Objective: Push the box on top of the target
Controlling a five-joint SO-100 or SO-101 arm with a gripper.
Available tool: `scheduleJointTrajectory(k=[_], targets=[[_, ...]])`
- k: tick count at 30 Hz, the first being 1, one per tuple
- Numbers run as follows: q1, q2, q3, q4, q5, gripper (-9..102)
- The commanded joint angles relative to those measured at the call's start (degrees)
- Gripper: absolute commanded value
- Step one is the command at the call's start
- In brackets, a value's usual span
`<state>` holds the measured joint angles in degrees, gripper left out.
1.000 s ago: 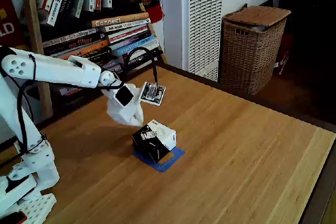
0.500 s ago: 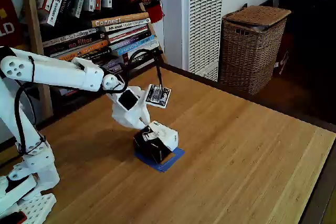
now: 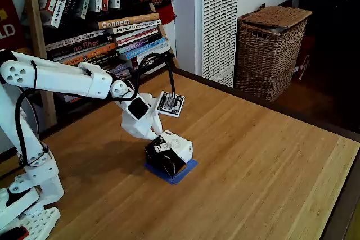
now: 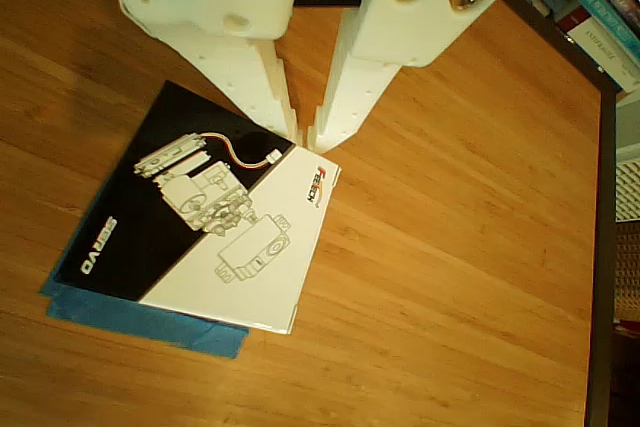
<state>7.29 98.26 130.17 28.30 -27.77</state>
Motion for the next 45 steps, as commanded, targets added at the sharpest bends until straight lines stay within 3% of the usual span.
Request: scheduleJointTrajectory(k=[1,45], targets=[[0.18,1.14,-0.97,-1.58,-0.18,0],[1.14,-3.96,-6.59,-3.6,0.18,0]])
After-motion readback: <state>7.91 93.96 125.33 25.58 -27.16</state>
